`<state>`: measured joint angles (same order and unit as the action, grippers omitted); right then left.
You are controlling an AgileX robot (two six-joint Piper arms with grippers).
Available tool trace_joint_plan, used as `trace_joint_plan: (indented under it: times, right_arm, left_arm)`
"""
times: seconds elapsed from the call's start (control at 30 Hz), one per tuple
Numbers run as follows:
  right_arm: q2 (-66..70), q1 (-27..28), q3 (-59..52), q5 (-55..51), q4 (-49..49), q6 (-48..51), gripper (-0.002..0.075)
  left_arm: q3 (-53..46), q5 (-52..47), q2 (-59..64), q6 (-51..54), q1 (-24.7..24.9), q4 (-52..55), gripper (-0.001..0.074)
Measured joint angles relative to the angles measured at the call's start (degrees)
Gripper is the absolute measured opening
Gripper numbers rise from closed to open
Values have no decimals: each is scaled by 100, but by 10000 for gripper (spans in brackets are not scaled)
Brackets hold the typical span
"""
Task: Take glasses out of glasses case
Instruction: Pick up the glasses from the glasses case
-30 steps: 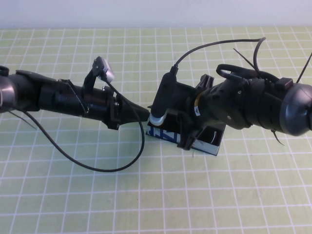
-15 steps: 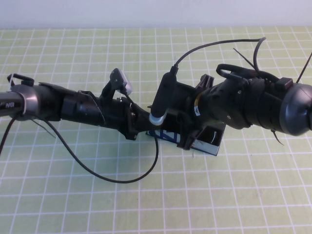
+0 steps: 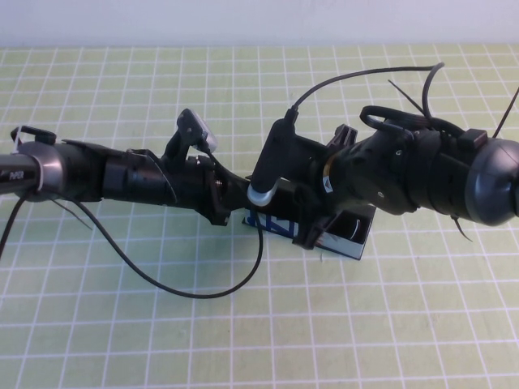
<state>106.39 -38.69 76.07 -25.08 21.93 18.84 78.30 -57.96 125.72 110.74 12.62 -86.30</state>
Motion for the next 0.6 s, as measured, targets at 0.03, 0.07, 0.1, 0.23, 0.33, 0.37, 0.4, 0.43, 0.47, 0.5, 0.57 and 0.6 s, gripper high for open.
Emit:
trace_joint_plan:
  times: [0.03,0.07,0.1,0.23,0.33,0.37,0.4,0.43,0.47,0.5,0.57,0.6]
  right_arm:
    - [0,0,0,-2,0,-66,-1]
    - [0,0,0,-13,0,-126,-1]
    - [0,0,29,-64,0,-192,0]
    - [0,0,341,-713,-269,-301,45]
    - [0,11,732,-1488,-866,-305,99]
    - [0,11,874,-1742,-1152,-305,108]
    - [0,11,999,-1933,-1398,-294,110]
    - [0,11,1096,-2143,-1728,-294,104]
    - [0,11,1148,-2326,-2061,-294,85]
    - [0,11,1172,-2490,-2380,-294,64]
    - [0,11,1172,-2731,-2850,-391,18]
    - [0,11,1142,-2756,-2937,-479,8]
  left_arm:
    - [0,-11,0,-15,-4,0,-4]
    - [0,-20,13,-42,-3,0,-4]
    - [0,-34,13,-66,-3,0,-4]
    - [0,-44,13,-177,-3,33,-4]
    - [0,-48,13,-240,-3,33,-4]
    - [0,-48,13,-247,-3,33,-4]
    - [0,-48,13,-253,-3,33,-4]
    - [0,-48,13,-253,-3,36,-4]
    - [0,-48,13,-261,-3,36,-4]
    - [0,-48,13,-279,-3,36,-4]
    - [0,-48,13,-291,-3,46,-4]
    - [0,-57,13,-310,-3,46,-4]
